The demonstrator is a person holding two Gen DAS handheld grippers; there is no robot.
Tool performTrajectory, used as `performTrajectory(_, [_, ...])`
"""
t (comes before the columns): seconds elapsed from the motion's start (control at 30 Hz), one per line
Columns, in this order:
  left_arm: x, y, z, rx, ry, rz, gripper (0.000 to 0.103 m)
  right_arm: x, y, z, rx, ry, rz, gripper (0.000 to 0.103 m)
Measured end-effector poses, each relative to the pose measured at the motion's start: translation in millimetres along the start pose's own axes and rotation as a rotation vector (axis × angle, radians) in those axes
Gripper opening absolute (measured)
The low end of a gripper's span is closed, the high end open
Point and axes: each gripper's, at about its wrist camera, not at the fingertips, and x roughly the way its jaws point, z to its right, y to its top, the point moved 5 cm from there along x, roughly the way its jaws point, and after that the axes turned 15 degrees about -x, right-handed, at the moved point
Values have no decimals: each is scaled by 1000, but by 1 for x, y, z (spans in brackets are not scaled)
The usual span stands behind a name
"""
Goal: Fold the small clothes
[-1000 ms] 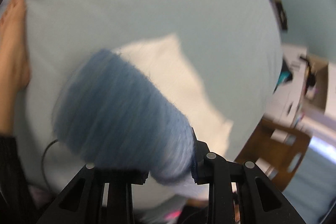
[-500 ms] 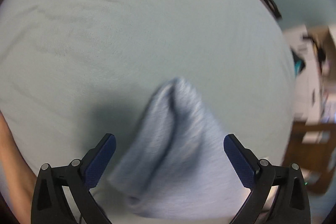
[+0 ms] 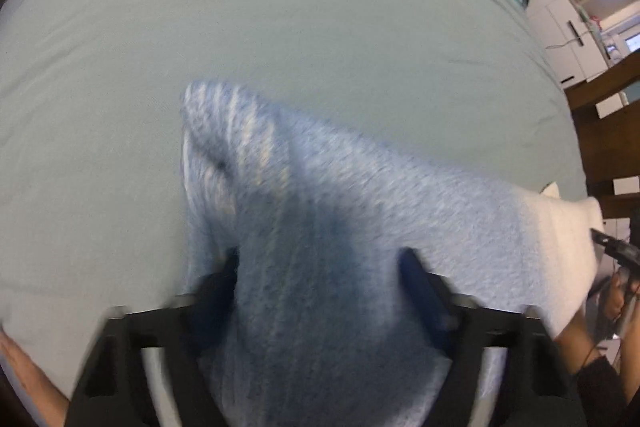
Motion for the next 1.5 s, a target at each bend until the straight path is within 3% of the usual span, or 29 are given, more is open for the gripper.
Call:
performTrajectory(0.03, [-3, 2, 0, -8, 7, 16, 40, 0, 3, -6, -18, -20, 9, 37])
performTrajectory(0.07, [-7, 3, -2, -23, 11, 33, 34, -3, 6, -9, -41, -54, 36, 26])
performTrajectory(0.13, [-18, -2, -15, -60, -29, 61, 27, -15, 12, -17, -67, -102, 88, 21])
performTrajectory(0.3, [-66, -17, -19, -49, -148, 235, 24, -62, 26, -52, -147, -175, 259, 16])
performTrajectory(0.4, [-92, -12, -43, -124, -196, 331, 24, -83, 42, -62, -160, -179, 332, 16])
performTrajectory(0.5, [-89, 6, -63, -196, -209, 325, 24, -73, 60, -50, -129, -189, 308, 16])
performTrajectory(0.67, [-37, 13, -69, -250, -55, 242, 28, -3, 55, -11, -128, -281, 92, 16])
performTrajectory(0.73, [-33, 10, -78, -276, -28, 241, 45, 24, 48, -1, -131, -302, 43, 23])
performTrajectory(0.77, [-34, 11, -80, -287, -14, 244, 49, 23, 48, 1, -124, -306, 74, 40])
performTrajectory(0.8, [-36, 12, -82, -297, 5, 243, 62, 19, 48, 3, -112, -325, 91, 52])
performTrajectory(0.83, [-43, 13, -84, -314, 23, 239, 75, 13, 44, 8, -97, -350, 79, 74])
performTrajectory(0.87, [-51, 14, -85, -325, 26, 246, 78, 1, 42, 16, -64, -349, 57, 78])
performTrajectory(0.93, [-79, 16, -85, -326, 22, 294, 81, -26, 38, 26, 22, -288, 125, 78])
performTrajectory(0.97, [-90, 17, -84, -318, 29, 320, 82, -50, 32, 29, 80, -287, 208, 78])
performTrajectory(1.03, [-118, 21, -65, -268, 70, 404, 89, -77, 23, 27, 102, -350, 283, 78])
performTrajectory(1.1, [-134, 19, -27, -185, 127, 491, 95, -89, 22, 5, 27, -391, 328, 78])
performTrajectory(1.13, [-137, 13, -14, -143, 134, 521, 101, -90, 21, -12, -23, -395, 352, 78])
performTrajectory(1.2, [-133, -4, 15, -52, 113, 550, 103, -83, 22, -47, -97, -384, 382, 78])
performTrajectory(1.27, [-112, -26, 46, 59, 125, 543, 103, -68, 20, -80, -184, -347, 383, 78])
performTrajectory(1.37, [-74, -53, 58, 189, 192, 510, 103, -39, 20, -108, -272, -325, 349, 78])
performTrajectory(1.43, [-36, -67, 53, 265, 275, 437, 103, -24, 9, -109, -315, -362, 329, 78])
performTrajectory(1.5, [-23, -72, 45, 282, 269, 429, 103, -8, -7, -93, -354, -371, 285, 78])
